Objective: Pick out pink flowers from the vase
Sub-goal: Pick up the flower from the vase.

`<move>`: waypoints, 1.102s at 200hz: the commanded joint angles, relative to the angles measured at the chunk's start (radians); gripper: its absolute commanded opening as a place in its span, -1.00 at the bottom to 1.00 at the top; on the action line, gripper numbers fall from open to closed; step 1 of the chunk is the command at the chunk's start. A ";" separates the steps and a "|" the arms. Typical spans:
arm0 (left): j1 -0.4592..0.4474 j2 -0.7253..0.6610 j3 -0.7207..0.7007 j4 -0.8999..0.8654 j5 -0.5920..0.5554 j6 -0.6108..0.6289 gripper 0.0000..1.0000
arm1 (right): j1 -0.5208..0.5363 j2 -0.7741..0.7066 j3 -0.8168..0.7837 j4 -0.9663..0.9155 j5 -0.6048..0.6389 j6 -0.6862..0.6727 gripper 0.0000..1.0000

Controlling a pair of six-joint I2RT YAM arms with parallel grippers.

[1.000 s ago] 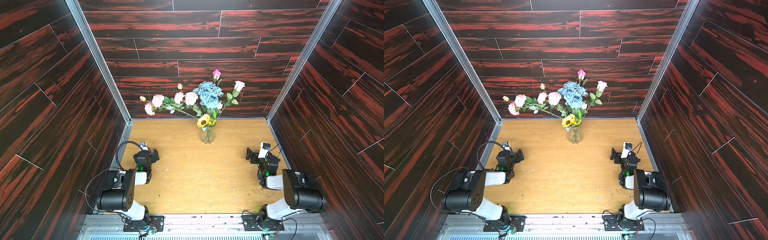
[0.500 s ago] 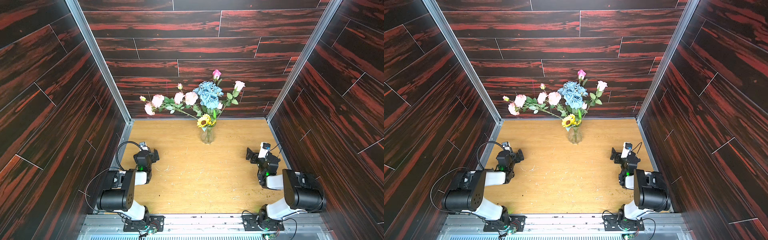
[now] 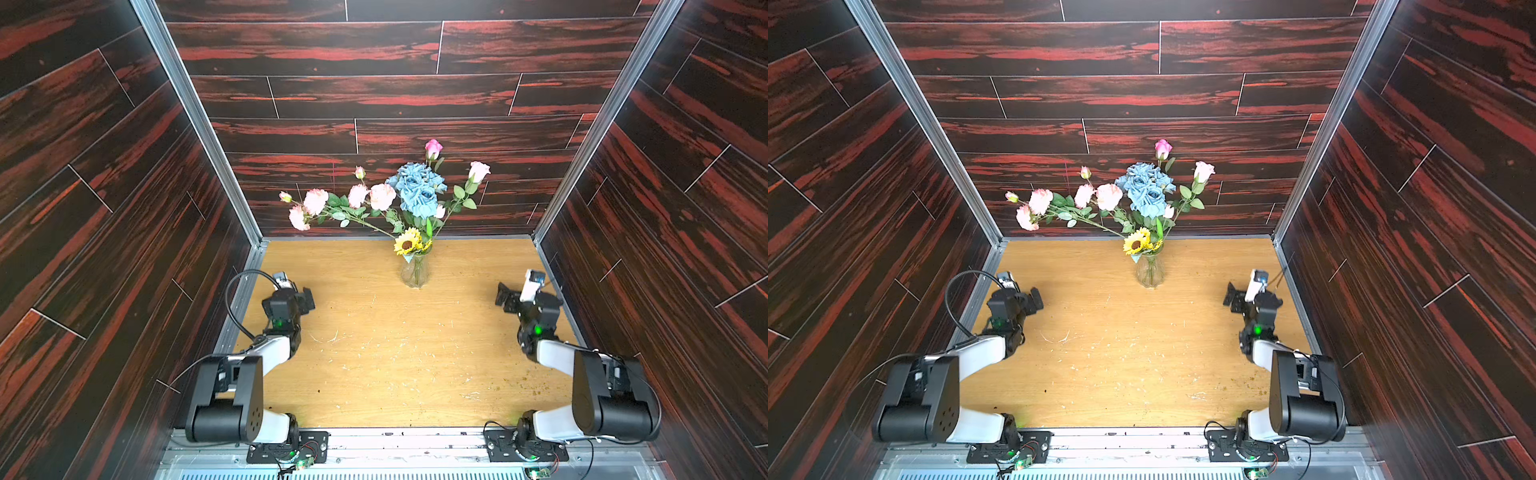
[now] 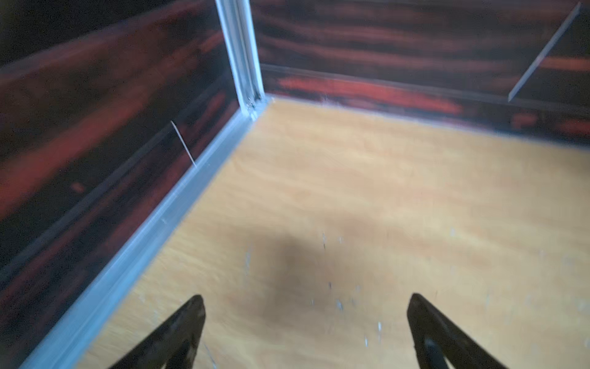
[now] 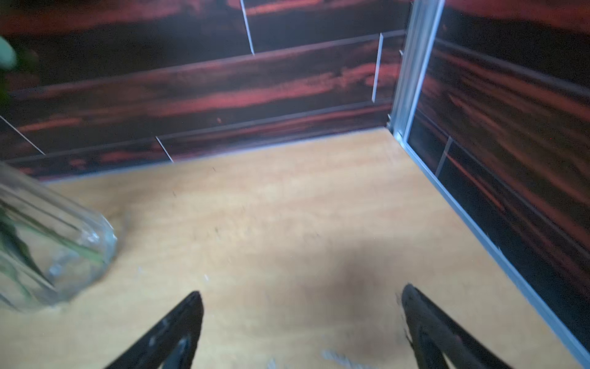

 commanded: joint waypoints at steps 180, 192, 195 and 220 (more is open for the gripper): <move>-0.240 -0.062 -0.156 0.586 0.229 -0.381 1.00 | 0.075 -0.101 0.329 -0.325 -0.649 0.597 0.97; -0.250 0.001 -0.136 0.644 0.245 -0.392 1.00 | 0.077 -0.113 0.334 -0.356 -0.643 0.549 0.97; -0.252 0.017 -0.130 0.660 0.251 -0.397 1.00 | 0.077 -0.114 0.332 -0.352 -0.648 0.536 0.98; -0.268 0.130 -0.052 0.682 0.253 -0.443 1.00 | 0.079 -0.127 0.354 -0.396 -0.616 0.479 0.97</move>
